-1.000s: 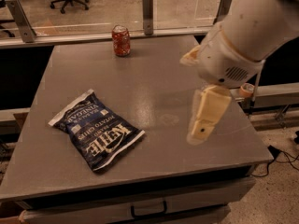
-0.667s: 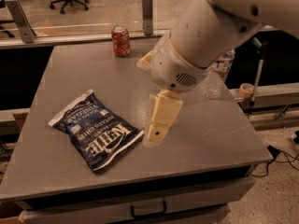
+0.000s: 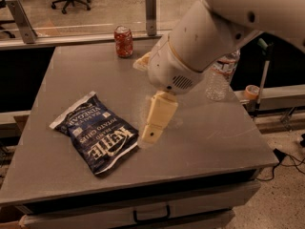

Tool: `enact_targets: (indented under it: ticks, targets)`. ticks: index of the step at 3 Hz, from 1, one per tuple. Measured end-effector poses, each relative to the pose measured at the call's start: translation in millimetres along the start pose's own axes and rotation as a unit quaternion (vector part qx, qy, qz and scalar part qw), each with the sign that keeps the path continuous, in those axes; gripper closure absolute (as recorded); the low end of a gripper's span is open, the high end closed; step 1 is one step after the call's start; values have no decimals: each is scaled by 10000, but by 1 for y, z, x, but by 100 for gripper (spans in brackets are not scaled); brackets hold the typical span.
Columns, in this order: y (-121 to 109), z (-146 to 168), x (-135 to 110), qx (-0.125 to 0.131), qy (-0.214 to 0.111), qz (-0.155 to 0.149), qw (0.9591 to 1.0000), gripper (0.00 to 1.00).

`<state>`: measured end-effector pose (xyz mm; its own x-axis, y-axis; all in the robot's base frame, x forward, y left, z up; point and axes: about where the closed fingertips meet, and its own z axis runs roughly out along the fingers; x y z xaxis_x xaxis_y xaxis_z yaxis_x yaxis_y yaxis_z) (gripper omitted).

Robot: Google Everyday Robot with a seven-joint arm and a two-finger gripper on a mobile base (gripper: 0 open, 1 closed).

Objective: Pick blue chip bag

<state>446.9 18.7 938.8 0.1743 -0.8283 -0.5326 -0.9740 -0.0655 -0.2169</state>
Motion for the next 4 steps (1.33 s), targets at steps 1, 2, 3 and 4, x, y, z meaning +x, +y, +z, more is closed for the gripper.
enact_targets:
  ticks: [1, 2, 3, 4]
  targets:
    - [-13, 42, -22, -152, -566, -38, 9983, 0]
    - [-24, 84, -44, -293, -1028, 39, 9943, 0]
    - [-27, 114, -50, -371, -1184, 305, 9918, 0]
    - [-25, 135, -40, -413, -1257, 776, 9882, 0]
